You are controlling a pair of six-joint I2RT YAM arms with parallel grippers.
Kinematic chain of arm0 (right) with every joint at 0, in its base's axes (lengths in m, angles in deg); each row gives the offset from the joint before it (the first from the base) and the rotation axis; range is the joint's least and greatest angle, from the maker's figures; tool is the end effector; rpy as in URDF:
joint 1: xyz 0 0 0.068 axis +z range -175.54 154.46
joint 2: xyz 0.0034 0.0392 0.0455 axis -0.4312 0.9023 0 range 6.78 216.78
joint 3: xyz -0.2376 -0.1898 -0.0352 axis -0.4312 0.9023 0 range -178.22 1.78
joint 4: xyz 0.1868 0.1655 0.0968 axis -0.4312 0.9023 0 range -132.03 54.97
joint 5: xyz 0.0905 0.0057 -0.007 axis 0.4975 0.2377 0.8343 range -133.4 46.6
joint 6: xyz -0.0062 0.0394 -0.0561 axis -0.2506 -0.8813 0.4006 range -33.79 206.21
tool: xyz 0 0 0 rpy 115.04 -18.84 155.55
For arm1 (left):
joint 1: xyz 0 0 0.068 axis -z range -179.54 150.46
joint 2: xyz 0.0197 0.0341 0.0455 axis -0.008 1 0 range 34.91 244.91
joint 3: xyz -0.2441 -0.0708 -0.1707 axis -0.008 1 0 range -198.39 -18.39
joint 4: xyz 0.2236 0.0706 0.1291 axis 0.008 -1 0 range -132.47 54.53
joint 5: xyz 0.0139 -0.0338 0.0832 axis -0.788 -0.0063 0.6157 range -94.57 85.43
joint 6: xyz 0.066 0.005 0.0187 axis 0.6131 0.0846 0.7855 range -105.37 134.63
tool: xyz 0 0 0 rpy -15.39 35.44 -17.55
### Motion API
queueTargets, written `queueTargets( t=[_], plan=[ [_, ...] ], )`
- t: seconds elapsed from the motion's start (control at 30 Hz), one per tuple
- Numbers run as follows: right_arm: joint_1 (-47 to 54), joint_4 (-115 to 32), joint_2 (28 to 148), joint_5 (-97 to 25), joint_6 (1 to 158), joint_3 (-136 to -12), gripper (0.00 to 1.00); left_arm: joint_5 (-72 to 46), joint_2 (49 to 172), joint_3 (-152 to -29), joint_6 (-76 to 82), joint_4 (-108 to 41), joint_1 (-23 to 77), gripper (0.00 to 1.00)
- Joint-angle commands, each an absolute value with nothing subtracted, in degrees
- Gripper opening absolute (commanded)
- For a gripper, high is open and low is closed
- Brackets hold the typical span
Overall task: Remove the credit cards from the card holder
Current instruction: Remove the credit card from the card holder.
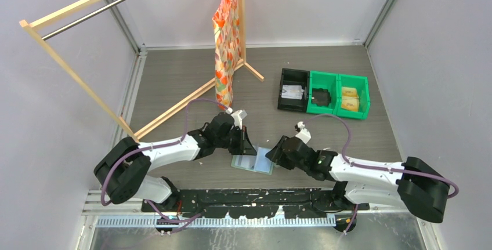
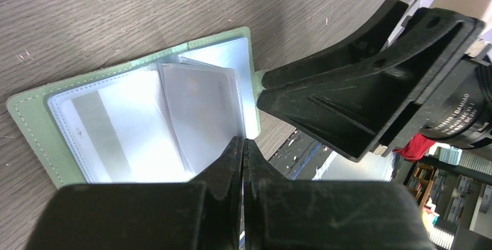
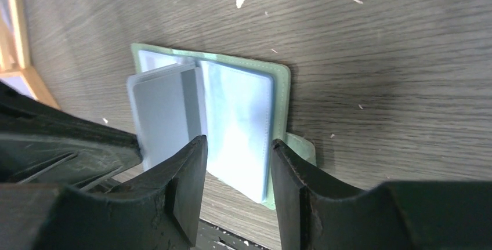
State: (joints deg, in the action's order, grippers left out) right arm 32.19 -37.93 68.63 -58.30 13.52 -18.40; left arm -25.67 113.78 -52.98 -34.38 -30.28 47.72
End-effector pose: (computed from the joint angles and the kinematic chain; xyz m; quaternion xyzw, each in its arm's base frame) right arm 0.1169 0.1583 0.1625 0.1680 0.9044 0.2886 0.2655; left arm 0.1768 -0.2208 0.1942 0.0651 0.8887 -0.4251 0.1589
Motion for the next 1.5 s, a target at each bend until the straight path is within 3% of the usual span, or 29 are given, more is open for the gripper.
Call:
queueTargets(
  t=[0.0,0.47,0.77,0.97,1.23,1.47],
  plan=[
    [32.0,-43.9,64.2,-59.2,15.8,-16.7,0.51,-26.4,114.2,-54.7,-33.0,-31.0,48.0,0.00],
    [31.9,-52.4,69.4,-51.9,21.0,-17.4,0.53,-27.4,115.2,-55.1,-33.5,-29.8,48.0,0.00],
    [32.0,-51.0,74.5,-53.7,18.9,-18.4,0.48,-27.7,114.8,-55.0,-33.0,-30.1,48.0,0.00],
    [32.0,-52.7,76.7,-54.3,17.1,-17.2,0.42,-27.3,114.5,-55.5,-32.6,-31.9,48.0,0.18],
    [32.0,-51.4,75.1,-55.6,16.1,-15.8,0.34,-21.7,109.0,-56.7,-30.1,-39.5,48.0,0.19],
    [32.0,-50.5,73.4,-56.6,15.6,-15.0,0.33,-20.9,107.8,-57.4,-28.7,-42.0,48.0,0.19]
  ],
)
